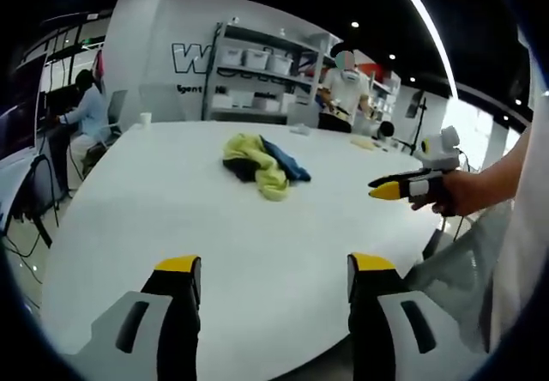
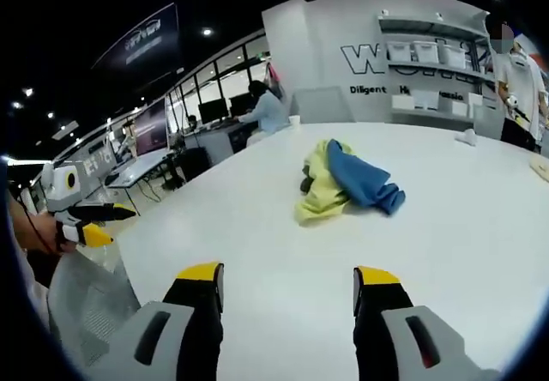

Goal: Fold the garment on the visible template until the final outline fits inside the template.

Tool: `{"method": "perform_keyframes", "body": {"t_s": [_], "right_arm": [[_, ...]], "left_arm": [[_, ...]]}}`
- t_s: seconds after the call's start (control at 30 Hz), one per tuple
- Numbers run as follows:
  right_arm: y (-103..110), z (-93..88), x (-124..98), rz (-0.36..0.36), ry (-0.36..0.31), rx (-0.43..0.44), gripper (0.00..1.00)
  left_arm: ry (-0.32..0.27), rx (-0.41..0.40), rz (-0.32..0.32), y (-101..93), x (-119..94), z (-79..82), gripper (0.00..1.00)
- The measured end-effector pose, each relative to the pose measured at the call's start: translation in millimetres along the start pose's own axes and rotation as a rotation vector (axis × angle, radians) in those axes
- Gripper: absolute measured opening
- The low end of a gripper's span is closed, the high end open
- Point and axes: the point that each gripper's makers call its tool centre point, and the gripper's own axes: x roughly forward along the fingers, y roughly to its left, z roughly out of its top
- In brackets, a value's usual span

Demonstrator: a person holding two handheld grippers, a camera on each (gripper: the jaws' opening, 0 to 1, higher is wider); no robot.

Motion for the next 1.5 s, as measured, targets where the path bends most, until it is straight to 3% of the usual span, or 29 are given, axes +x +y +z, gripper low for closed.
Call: {"method": "perform_keyframes", "body": {"t_s": [0.7, 0.83, 1.1, 1.5], "right_arm": [[-58.0, 84.4, 109.0, -0.018, -0.055, -0.068, 0.43], [-69.1, 97.5, 129.7, -0.037, -0.067, -0.035, 0.40], [-79.0, 121.6, 163.4, -0.057, -0.095, -0.019, 0.32], [-80.7, 143.3, 210.8, -0.048, -0.068, -0.098, 0.25]], "left_arm": [[0.017, -0.019, 0.012, 5.1, -0.8, -1.6, 0.62], [0.024, -0.017, 0.012, 5.2, -0.3, -2.5, 0.62], [0.035, -0.026, 0.018, 7.3, -0.3, -4.0, 0.61], [0.048, -0.037, 0.034, 10.8, 0.8, -6.7, 0.59]]}}
